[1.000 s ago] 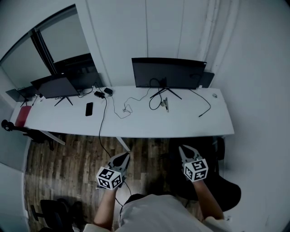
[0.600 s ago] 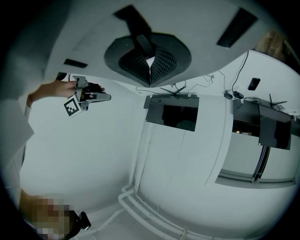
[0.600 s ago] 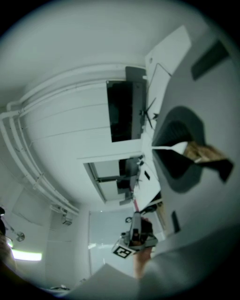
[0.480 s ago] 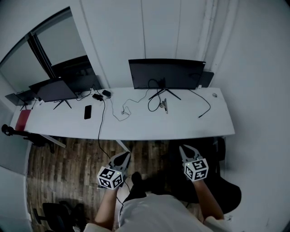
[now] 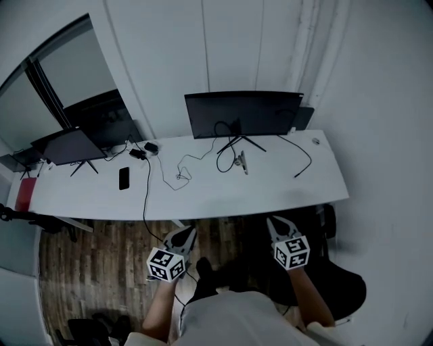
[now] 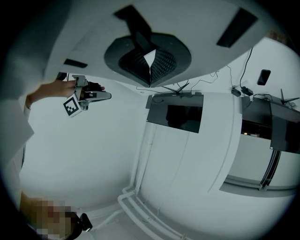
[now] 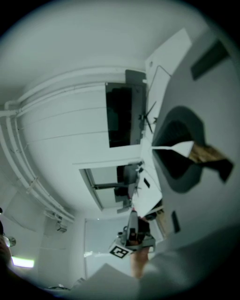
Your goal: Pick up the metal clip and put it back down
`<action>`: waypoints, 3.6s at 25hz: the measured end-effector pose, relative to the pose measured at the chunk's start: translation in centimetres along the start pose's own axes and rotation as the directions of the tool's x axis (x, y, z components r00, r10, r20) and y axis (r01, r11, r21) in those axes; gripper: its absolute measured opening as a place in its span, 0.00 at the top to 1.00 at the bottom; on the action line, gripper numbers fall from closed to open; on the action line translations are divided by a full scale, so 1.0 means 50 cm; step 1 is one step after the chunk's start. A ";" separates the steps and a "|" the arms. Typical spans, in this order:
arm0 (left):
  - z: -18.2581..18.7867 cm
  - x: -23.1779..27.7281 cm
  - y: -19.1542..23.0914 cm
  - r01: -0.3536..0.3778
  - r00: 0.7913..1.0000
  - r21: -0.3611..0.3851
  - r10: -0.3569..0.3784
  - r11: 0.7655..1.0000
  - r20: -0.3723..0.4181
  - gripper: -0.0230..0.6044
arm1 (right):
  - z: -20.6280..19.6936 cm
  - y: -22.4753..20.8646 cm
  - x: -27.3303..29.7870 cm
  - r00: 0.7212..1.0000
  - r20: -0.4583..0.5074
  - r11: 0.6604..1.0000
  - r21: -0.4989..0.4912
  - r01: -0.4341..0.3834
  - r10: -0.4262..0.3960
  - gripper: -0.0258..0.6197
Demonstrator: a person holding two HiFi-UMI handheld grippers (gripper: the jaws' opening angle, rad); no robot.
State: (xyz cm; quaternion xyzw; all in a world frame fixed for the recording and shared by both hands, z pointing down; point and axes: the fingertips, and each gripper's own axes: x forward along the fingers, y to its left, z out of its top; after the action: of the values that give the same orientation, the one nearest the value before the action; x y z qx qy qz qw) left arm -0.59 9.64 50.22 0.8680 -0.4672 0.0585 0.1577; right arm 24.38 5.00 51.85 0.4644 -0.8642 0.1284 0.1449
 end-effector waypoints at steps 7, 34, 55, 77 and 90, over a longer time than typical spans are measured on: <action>0.017 0.050 0.085 0.051 0.998 -0.002 -0.051 0.999 -0.022 0.91 | 0.022 0.000 0.074 0.999 -0.015 0.999 0.008 0.052 -0.051 0.91; 0.092 0.158 0.352 0.219 0.975 -0.012 -0.219 0.976 -0.041 0.91 | 0.108 0.041 0.280 0.974 -0.049 0.975 0.003 0.222 -0.222 0.91; 0.103 0.209 0.427 0.147 0.988 -0.034 -0.149 0.989 -0.052 0.91 | 0.141 -0.009 0.412 0.984 -0.080 0.987 -0.048 0.153 -0.156 0.91; 0.072 0.428 0.421 0.042 0.995 -0.111 -0.051 0.993 -0.083 0.91 | 0.078 -0.204 0.600 0.973 -0.229 0.999 -0.050 -0.019 0.007 0.91; 0.023 0.536 0.422 0.023 0.990 -0.137 -0.041 0.990 -0.135 0.91 | -0.024 -0.285 0.736 0.939 -0.339 0.997 -0.014 -0.074 0.065 0.91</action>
State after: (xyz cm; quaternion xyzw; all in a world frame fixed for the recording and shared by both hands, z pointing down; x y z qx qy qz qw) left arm -3.21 -22.82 60.40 0.8566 -0.4441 0.0836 0.2490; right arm 17.13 -30.35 67.80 0.4025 -0.8441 0.1998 0.2926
